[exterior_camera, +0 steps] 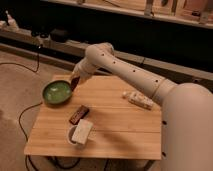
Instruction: Place the pepper in the ceramic bowl
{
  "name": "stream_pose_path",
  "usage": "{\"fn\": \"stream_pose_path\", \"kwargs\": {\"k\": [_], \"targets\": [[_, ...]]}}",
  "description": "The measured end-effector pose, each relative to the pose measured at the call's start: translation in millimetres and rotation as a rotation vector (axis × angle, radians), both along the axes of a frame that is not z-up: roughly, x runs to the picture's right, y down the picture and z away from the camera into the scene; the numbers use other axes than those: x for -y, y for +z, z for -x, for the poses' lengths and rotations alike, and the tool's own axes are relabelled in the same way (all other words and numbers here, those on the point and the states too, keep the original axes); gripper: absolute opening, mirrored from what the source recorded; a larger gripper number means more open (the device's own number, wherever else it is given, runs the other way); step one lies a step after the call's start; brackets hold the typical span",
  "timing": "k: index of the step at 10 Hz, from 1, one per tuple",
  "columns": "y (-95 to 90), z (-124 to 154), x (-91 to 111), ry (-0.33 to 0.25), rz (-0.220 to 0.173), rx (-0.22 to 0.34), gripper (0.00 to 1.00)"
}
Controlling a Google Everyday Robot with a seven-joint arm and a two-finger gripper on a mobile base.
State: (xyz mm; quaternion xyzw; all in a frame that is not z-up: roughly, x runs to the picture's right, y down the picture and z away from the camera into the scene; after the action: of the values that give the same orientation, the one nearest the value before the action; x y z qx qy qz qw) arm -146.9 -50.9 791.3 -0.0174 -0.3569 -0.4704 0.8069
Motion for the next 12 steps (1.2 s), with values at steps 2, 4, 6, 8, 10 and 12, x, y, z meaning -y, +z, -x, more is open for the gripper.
{"fn": "stream_pose_path", "kwargs": {"k": [2, 4, 6, 8, 10, 12], "targets": [[0.1, -1, 0, 0.001, 0.000, -0.001, 0.00], [0.2, 0, 0, -0.001, -0.001, -0.001, 0.00], [6.6, -2, 4, -0.002, -0.027, -0.012, 0.00], [27.4, 14, 11, -0.016, -0.082, -0.012, 0.00], [38.5, 32, 10, -0.037, -0.107, -0.003, 0.00], [49.0, 51, 3, -0.071, -0.129, 0.006, 0.00]]}}
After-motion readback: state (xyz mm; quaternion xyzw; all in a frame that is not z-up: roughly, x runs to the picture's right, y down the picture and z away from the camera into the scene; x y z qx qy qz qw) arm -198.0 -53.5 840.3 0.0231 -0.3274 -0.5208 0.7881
